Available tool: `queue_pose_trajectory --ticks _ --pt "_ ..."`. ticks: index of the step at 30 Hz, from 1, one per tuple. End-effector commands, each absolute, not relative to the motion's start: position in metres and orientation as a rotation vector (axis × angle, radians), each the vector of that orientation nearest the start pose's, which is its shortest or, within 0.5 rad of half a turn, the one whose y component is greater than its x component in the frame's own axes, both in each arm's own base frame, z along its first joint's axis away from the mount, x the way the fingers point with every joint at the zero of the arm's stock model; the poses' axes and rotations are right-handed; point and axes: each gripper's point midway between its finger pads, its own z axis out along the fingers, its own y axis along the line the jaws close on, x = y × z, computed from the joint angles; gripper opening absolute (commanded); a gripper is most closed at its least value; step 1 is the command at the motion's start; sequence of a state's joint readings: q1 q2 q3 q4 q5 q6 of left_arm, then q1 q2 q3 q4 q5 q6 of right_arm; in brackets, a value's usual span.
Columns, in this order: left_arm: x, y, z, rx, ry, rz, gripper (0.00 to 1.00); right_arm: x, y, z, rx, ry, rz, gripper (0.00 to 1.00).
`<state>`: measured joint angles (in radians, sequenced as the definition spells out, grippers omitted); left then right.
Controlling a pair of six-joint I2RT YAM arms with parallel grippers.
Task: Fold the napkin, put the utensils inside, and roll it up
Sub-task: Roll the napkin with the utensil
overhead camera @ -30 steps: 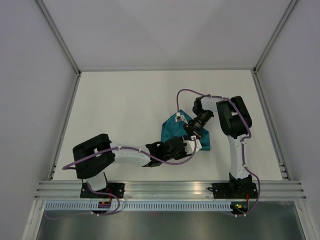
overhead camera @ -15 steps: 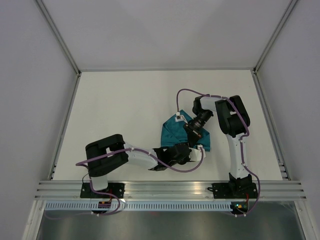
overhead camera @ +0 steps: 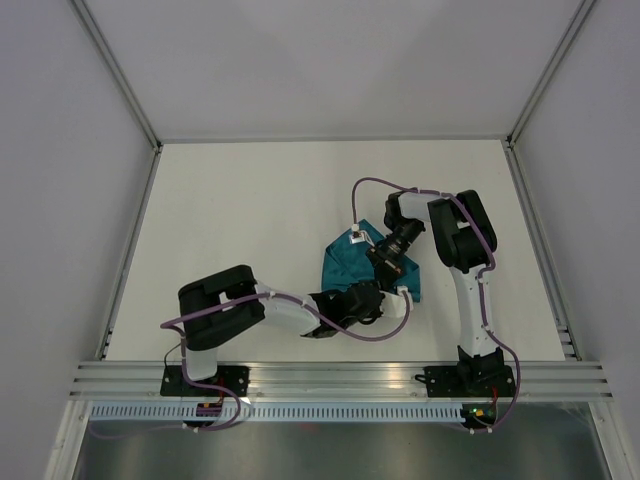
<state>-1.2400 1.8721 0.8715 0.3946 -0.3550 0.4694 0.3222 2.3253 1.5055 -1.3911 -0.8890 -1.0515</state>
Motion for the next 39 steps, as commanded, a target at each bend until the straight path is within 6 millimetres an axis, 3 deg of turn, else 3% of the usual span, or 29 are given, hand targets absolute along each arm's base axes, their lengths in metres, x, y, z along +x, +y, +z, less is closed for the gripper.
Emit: queue_pose_trajectory --ticks 1,4,6,9,12,18,25,31,33,34,35,36,37,38,39 --pt "0.214 -0.383 -0.010 1.609 1.640 -0.057 0.47 0.244 0.171 -0.044 -1.768 2.463 1.353 0.21" --pt "0.209 -0.380 -0.020 1.645 1.700 -0.109 0.31 0.245 0.172 -0.043 -1.766 2.465 1.349 0.23" --pt "0.205 -0.383 -0.023 1.657 1.739 -0.169 0.26 0.247 0.172 -0.042 -1.761 2.462 1.347 0.25" --pt "0.199 -0.382 -0.030 1.686 1.795 -0.244 0.17 0.248 0.173 -0.040 -1.751 2.460 1.350 0.34" --pt "0.193 -0.380 -0.036 1.714 1.851 -0.315 0.09 0.251 0.176 -0.033 -1.735 2.444 1.350 0.48" --pt "0.185 -0.382 -0.041 1.728 1.930 -0.461 0.06 0.271 0.180 -0.005 -1.639 2.407 1.289 0.60" --pt "0.188 -0.378 -0.042 1.690 2.016 -0.569 0.06 0.308 0.174 0.051 -1.426 2.328 1.233 0.65" --pt "0.193 -0.375 -0.041 1.631 2.108 -0.729 0.05 0.334 0.151 0.095 -1.251 2.193 1.201 0.66" --pt "0.190 -0.376 -0.040 1.615 2.139 -0.811 0.05 0.335 0.137 0.099 -1.193 2.168 1.175 0.65" --pt "0.196 -0.376 -0.038 1.590 2.162 -0.839 0.05 0.343 0.133 0.111 -1.198 2.098 1.099 0.66" --pt "0.192 -0.375 -0.040 1.585 2.189 -0.896 0.05 0.335 0.126 0.103 -1.187 2.116 1.071 0.66" --pt "0.199 -0.377 -0.037 1.559 2.199 -0.935 0.04 0.346 0.124 0.117 -1.207 2.035 0.951 0.65" --pt "0.198 -0.375 -0.038 1.551 2.230 -0.967 0.04 0.345 0.122 0.116 -1.207 2.018 0.894 0.65" --pt "0.193 -0.375 -0.041 1.542 2.260 -1.045 0.04 0.330 0.117 0.099 -1.197 2.059 0.866 0.65" --pt "0.193 -0.375 -0.041 1.527 2.280 -1.086 0.04 0.329 0.113 0.111 -1.195 2.021 0.772 0.66"
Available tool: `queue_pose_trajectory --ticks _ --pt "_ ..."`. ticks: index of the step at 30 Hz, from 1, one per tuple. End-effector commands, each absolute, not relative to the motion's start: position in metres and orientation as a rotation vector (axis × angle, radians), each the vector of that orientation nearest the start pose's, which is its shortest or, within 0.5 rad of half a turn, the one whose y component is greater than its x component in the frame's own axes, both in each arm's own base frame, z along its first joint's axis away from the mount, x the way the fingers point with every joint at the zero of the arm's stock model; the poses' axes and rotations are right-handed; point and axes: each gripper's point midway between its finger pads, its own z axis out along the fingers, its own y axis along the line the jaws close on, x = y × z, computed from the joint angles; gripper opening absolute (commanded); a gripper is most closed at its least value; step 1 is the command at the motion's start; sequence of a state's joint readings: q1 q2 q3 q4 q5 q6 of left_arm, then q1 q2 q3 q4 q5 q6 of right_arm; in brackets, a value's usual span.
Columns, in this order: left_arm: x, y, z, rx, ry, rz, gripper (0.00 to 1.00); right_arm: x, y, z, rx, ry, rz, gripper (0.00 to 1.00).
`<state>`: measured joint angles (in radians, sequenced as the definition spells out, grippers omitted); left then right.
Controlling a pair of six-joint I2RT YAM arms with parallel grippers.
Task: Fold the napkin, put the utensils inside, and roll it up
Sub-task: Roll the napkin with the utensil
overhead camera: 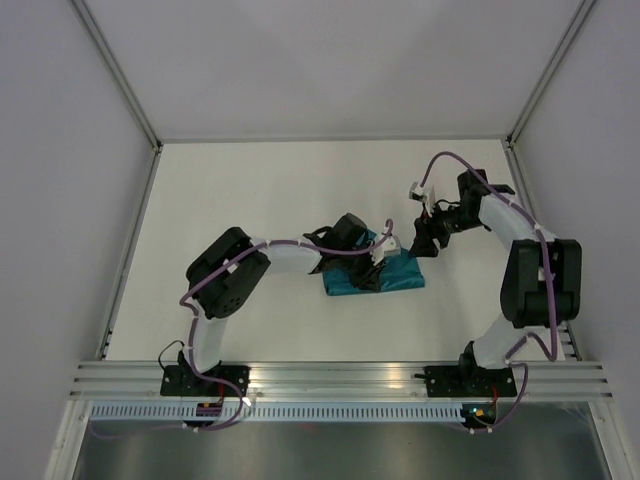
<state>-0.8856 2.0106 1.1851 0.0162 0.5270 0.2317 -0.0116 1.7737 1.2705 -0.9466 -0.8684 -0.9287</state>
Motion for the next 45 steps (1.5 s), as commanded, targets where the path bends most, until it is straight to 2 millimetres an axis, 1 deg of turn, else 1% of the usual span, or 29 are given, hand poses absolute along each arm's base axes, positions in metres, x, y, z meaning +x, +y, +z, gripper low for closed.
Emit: queue_pose_trajectory --ticks 1,2,3,4,5,6,7,8,9,10,12,13,15,18,21,27,28,31,32,34,35,36,38,39,40,42,43,44,45 --pt "0.201 -0.375 -0.038 1.497 2.293 -1.116 0.04 0.339 0.113 0.114 -1.210 1.953 0.673 0.66" --pt "0.195 -0.373 -0.041 1.484 2.332 -1.197 0.04 0.322 0.114 0.097 -1.217 1.977 0.659 0.66" --pt "0.195 -0.372 -0.042 1.465 2.355 -1.237 0.04 0.321 0.109 0.092 -1.232 1.985 0.575 0.66" --pt "0.203 -0.372 -0.040 1.435 2.363 -1.265 0.04 0.324 0.114 0.106 -1.247 1.907 0.492 0.66" --pt "0.199 -0.371 -0.038 1.416 2.393 -1.329 0.04 0.307 0.123 0.090 -1.288 1.911 0.496 0.66" --pt "0.200 -0.369 -0.043 1.395 2.420 -1.358 0.03 0.305 0.123 0.094 -1.297 1.889 0.422 0.66" --pt "0.206 -0.369 -0.040 1.367 2.426 -1.378 0.03 0.303 0.136 0.096 -1.333 1.830 0.389 0.66" --pt "0.205 -0.369 -0.039 1.347 2.439 -1.419 0.03 0.290 0.140 0.082 -1.358 1.838 0.385 0.67" --pt "0.208 -0.367 -0.040 1.320 2.456 -1.438 0.03 0.294 0.141 0.087 -1.358 1.799 0.314 0.69" --pt "0.210 -0.367 -0.040 1.305 2.465 -1.452 0.03 0.281 0.153 0.077 -1.401 1.790 0.328 0.69" --pt "0.210 -0.365 -0.039 1.272 2.490 -1.483 0.03 0.274 0.162 0.073 -1.437 1.771 0.315 0.70" --pt "0.213 -0.364 -0.040 1.258 2.499 -1.487 0.03 0.268 0.170 0.068 -1.470 1.762 0.309 0.70" --pt "0.214 -0.363 -0.040 1.238 2.518 -1.494 0.03 0.263 0.175 0.060 -1.501 1.770 0.295 0.70" --pt "0.215 -0.363 -0.040 1.223 2.535 -1.495 0.03 0.249 0.187 0.049 -1.562 1.755 0.309 0.70" --pt "0.216 -0.364 -0.041 1.218 2.542 -1.494 0.02 0.242 0.194 0.043 -1.591 1.748 0.312 0.70" --pt "0.217 -0.365 -0.042 1.206 2.556 -1.498 0.02 0.235 0.198 0.025 -1.648 1.752 0.279 0.68" --pt "0.217 -0.365 -0.042 1.206 2.558 -1.496 0.02 0.234 0.197 0.022 -1.655 1.757 0.274 0.66" --pt "0.219 -0.366 -0.040 1.209 2.547 -1.495 0.04 0.236 0.194 0.014 -1.664 1.782 0.253 0.57" --pt "0.219 -0.366 -0.036 1.209 2.540 -1.494 0.07 0.237 0.193 0.012 -1.667 1.789 0.248 0.48" --pt "0.222 -0.367 -0.032 1.216 2.525 -1.478 0.14 0.236 0.192 0.011 -1.671 1.800 0.243 0.39" --pt "0.223 -0.368 -0.029 1.220 2.515 -1.475 0.21 0.236 0.192 0.012 -1.671 1.800 0.243 0.30" --pt "0.226 -0.370 -0.020 1.228 2.486 -1.461 0.25 0.233 0.191 0.010 -1.683 1.809 0.250 0.26" --pt "0.232 -0.370 -0.012 1.228 2.462 -1.422 0.35 0.233 0.192 0.012 -1.694 1.814 0.259 0.21" --pt "0.237 -0.371 -0.007 1.225 2.444 -1.402 0.37 0.230 0.189 0.010 -1.713 1.832 0.267 0.20" --pt "0.243 -0.373 0.005 1.223 2.411 -1.377 0.39 0.229 0.192 0.012 -1.720 1.828 0.286 0.20" --pt "0.254 -0.373 0.017 1.196 2.377 -1.350 0.41 0.226 0.192 0.011 -1.748 1.854 0.323 0.19" --pt "0.262 -0.373 0.030 1.181 2.343 -1.317 0.42 0.222 0.195 0.012 -1.763 1.857 0.360 0.18" --pt "0.267 -0.371 0.033 1.163 2.340 -1.298 0.44 0.214 0.192 0.006 -1.797 1.889 0.396 0.18" --pt "0.277 -0.369 0.040 1.139 2.310 -1.275 0.45 0.219 0.194 0.011 -1.796 1.889 0.409 0.18"
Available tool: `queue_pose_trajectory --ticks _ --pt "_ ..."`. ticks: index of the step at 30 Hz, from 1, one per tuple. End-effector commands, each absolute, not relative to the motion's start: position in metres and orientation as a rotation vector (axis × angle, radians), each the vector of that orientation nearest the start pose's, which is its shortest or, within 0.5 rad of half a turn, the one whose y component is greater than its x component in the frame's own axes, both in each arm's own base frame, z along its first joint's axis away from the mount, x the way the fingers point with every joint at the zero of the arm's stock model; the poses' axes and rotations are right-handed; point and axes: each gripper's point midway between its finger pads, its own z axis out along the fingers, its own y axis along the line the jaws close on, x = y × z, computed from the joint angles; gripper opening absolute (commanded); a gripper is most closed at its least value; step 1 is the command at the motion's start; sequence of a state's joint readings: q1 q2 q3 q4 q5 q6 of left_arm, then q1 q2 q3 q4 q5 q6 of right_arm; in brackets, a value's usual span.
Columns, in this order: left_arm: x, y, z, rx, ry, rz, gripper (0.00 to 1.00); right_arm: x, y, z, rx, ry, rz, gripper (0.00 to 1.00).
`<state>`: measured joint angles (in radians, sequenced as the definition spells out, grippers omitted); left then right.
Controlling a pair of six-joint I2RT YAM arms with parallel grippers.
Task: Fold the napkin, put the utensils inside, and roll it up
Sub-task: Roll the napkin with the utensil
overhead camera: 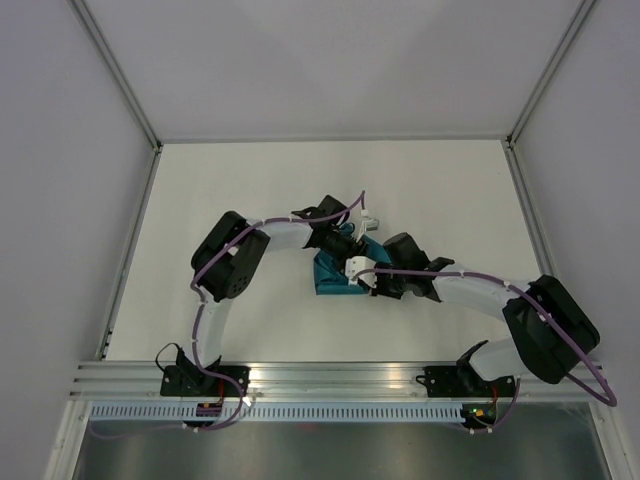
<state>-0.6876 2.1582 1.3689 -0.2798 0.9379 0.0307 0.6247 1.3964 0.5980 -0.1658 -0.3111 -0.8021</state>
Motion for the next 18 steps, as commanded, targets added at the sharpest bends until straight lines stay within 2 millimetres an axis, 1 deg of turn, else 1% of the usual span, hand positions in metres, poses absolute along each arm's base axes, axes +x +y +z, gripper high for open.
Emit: queue_pose_trajectory --ticks 1,2,3,4,5,6,7,8,9,10,11,12,13,14,15,16,17,18 --pt "0.286 -0.367 0.050 1.126 2.273 -1.233 0.45 0.215 0.196 0.012 -1.806 1.891 0.449 0.18" --pt "0.286 -0.363 0.053 1.080 2.286 -1.233 0.45 0.212 0.196 0.009 -1.819 1.914 0.477 0.18" --pt "0.294 -0.357 0.057 1.030 2.288 -1.214 0.45 0.213 0.195 0.012 -1.836 1.927 0.498 0.17" --pt "0.307 -0.355 0.061 0.993 2.258 -1.166 0.46 0.211 0.196 0.013 -1.847 1.935 0.531 0.17" --pt "0.309 -0.348 0.068 0.962 2.240 -1.143 0.46 0.206 0.196 0.008 -1.863 1.957 0.583 0.17" --pt "0.318 -0.339 0.073 0.903 2.241 -1.125 0.46 0.208 0.194 0.012 -1.872 1.971 0.611 0.17" --pt "0.331 -0.334 0.080 0.858 2.200 -1.067 0.46 0.207 0.194 0.011 -1.882 1.983 0.636 0.17" --pt "0.332 -0.323 0.085 0.824 2.185 -1.050 0.47 0.198 0.190 0.005 -1.900 2.033 0.695 0.17" --pt "0.343 -0.315 0.091 0.763 2.165 -0.982 0.47 0.206 0.191 0.009 -1.902 2.026 0.708 0.17" --pt "0.345 -0.308 0.090 0.730 2.149 -0.940 0.48 0.203 0.189 0.001 -1.920 2.062 0.749 0.17" --pt "0.347 -0.304 0.107 0.716 2.094 -0.921 0.48 0.195 0.185 0.001 -1.932 2.102 0.812 0.17" --pt "0.353 -0.298 0.110 0.682 2.083 -0.862 0.48 0.205 0.187 0.004 -1.933 2.089 0.823 0.17" --pt "0.353 -0.294 0.111 0.665 2.063 -0.842 0.49 0.203 0.186 -0.004 -1.938 2.131 0.868 0.17" --pt "0.352 -0.292 0.126 0.656 2.017 -0.830 0.49 0.208 0.186 -0.002 -1.936 2.153 0.886 0.17" --pt "0.355 -0.287 0.129 0.629 2.002 -0.789 0.49 0.212 0.184 -0.004 -1.926 2.180 0.897 0.17" --pt "0.351 -0.282 0.126 0.621 1.999 -0.767 0.49 0.212 0.183 -0.013 -1.921 2.229 0.925 0.17" --pt "0.350 -0.284 0.132 0.624 1.952 -0.753 0.49 0.220 0.184 -0.012 -1.902 2.249 0.934 0.17" --pt "0.351 -0.279 0.147 0.597 1.900 -0.712 0.49 0.223 0.184 -0.014 -1.894 2.270 0.950 0.17"
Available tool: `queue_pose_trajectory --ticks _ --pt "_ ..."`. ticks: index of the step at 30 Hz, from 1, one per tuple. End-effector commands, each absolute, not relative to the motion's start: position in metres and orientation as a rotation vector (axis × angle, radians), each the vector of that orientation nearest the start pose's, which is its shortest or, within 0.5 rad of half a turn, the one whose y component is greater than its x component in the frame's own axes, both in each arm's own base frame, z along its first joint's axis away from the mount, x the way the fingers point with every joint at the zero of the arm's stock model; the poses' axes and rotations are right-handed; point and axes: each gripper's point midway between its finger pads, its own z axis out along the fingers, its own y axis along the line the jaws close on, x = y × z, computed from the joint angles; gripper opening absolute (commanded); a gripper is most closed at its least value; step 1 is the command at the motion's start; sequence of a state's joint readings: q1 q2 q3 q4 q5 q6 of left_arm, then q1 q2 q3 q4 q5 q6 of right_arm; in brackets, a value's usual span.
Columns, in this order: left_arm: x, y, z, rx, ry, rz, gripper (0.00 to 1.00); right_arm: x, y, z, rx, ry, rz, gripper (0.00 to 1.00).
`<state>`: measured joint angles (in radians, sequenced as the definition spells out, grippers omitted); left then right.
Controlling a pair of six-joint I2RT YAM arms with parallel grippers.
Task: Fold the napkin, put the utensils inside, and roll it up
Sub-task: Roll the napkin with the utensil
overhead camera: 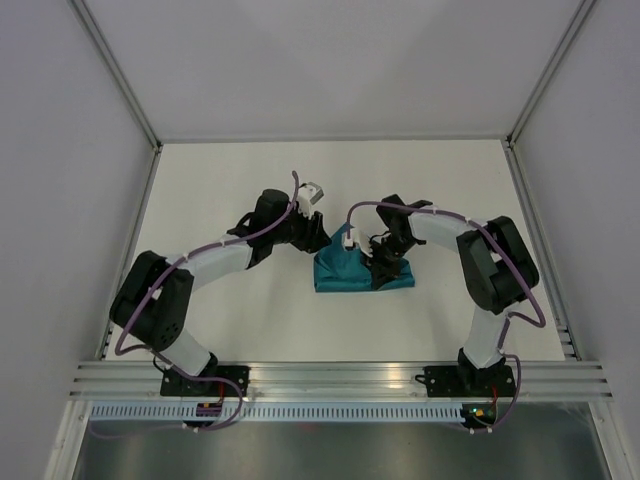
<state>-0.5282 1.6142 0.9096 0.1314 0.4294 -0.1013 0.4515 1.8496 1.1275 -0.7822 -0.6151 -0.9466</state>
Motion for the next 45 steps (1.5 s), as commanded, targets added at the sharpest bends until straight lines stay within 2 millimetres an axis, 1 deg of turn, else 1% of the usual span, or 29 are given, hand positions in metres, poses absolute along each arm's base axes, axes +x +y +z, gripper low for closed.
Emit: queue_pose_trajectory --ticks 1,2,3,4,5,6,7,8,9,10,11,12,13,14,15,16,17,18,19,20,23,27,32,33,38,40,41,44,45 --pt "0.345 -0.273 0.139 0.592 1.905 -0.680 0.50 0.223 0.183 -0.022 -1.886 2.309 0.981 0.16" --pt "0.337 -0.277 0.141 0.606 1.882 -0.663 0.50 0.222 0.183 -0.022 -1.879 2.335 1.014 0.16" --pt "0.341 -0.273 0.149 0.587 1.836 -0.607 0.50 0.233 0.184 -0.021 -1.855 2.338 1.015 0.17" --pt "0.332 -0.268 0.149 0.586 1.816 -0.575 0.50 0.234 0.183 -0.028 -1.844 2.370 1.043 0.17" --pt "0.322 -0.277 0.153 0.616 1.780 -0.569 0.50 0.241 0.184 -0.028 -1.830 2.383 1.038 0.16" --pt "0.321 -0.276 0.159 0.624 1.733 -0.513 0.50 0.245 0.183 -0.031 -1.816 2.398 1.039 0.17" --pt "0.316 -0.275 0.157 0.625 1.726 -0.479 0.51 0.245 0.181 -0.037 -1.812 2.427 1.045 0.17" --pt "0.304 -0.287 0.157 0.715 1.684 -0.450 0.51 0.250 0.182 -0.038 -1.801 2.435 1.038 0.17" --pt "0.304 -0.287 0.156 0.721 1.678 -0.393 0.51 0.252 0.182 -0.039 -1.798 2.443 1.035 0.17" --pt "0.300 -0.294 0.149 0.767 1.680 -0.366 0.52 0.252 0.182 -0.044 -1.797 2.459 1.048 0.17" --pt "0.287 -0.308 0.145 0.861 1.647 -0.338 0.52 0.256 0.183 -0.042 -1.794 2.461 1.055 0.17" --pt "0.285 -0.311 0.138 0.886 1.649 -0.281 0.52 0.254 0.183 -0.046 -1.794 2.477 1.071 0.17" --pt "0.275 -0.326 0.127 0.956 1.641 -0.269 0.52 0.253 0.183 -0.046 -1.793 2.488 1.086 0.17" --pt "0.272 -0.331 0.120 1.013 1.627 -0.234 0.51 0.257 0.185 -0.044 -1.787 2.487 1.093 0.17" --pt "0.268 -0.336 0.115 1.043 1.620 -0.218 0.52 0.257 0.184 -0.047 -1.794 2.491 1.107 0.17" --pt "0.259 -0.348 0.112 1.088 1.598 -0.228 0.53 0.255 0.183 -0.046 -1.797 2.502 1.123 0.17" --pt "0.257 -0.352 0.096 1.151 1.598 -0.192 0.56 0.257 0.184 -0.046 -1.799 2.499 1.120 0.17" --pt "0.255 -0.359 0.094 1.172 1.587 -0.184 0.57 0.258 0.183 -0.049 -1.799 2.508 1.121 0.17" --pt "0.247 -0.366 0.088 1.211 1.572 -0.187 0.57 0.257 0.181 -0.049 -1.800 2.517 1.127 0.17" --pt "0.245 -0.369 0.079 1.245 1.563 -0.173 0.57 0.259 0.181 -0.050 -1.800 2.519 1.122 0.17" --pt "0.239 -0.382 0.075 1.283 1.531 -0.201 0.59 0.259 0.179 -0.051 -1.790 2.535 1.129 0.17" --pt "0.244 -0.386 0.063 1.316 1.510 -0.161 0.60 0.259 0.177 -0.054 -1.790 2.545 1.134 0.17" --pt "0.249 -0.391 0.052 1.338 1.496 -0.130 0.61 0.261 0.176 -0.056 -1.781 2.557 1.145 0.17" --pt "0.249 -0.393 0.050 1.347 1.494 -0.130 0.61 0.261 0.176 -0.057 -1.783 2.559 1.148 0.17" --pt "0.240 -0.394 0.024 1.437 1.541 -0.154 0.61 0.266 0.175 -0.055 -1.771 2.566 1.161 0.17" --pt "0.235 -0.392 0.015 1.465 1.574 -0.167 0.59 0.268 0.175 -0.055 -1.765 2.566 1.163 0.17" --pt "0.234 -0.394 0.015 1.468 1.584 -0.178 0.58 0.268 0.174 -0.055 -1.761 2.570 1.164 0.17" --pt "0.227 -0.387 -0.007 1.529 1.674 -0.177 0.51 0.271 0.175 -0.054 -1.757 2.567 1.162 0.18" --pt "0.227 -0.390 -0.007 1.538 1.680 -0.187 0.46 0.270 0.175 -0.054 -1.758 2.569 1.168 0.18"
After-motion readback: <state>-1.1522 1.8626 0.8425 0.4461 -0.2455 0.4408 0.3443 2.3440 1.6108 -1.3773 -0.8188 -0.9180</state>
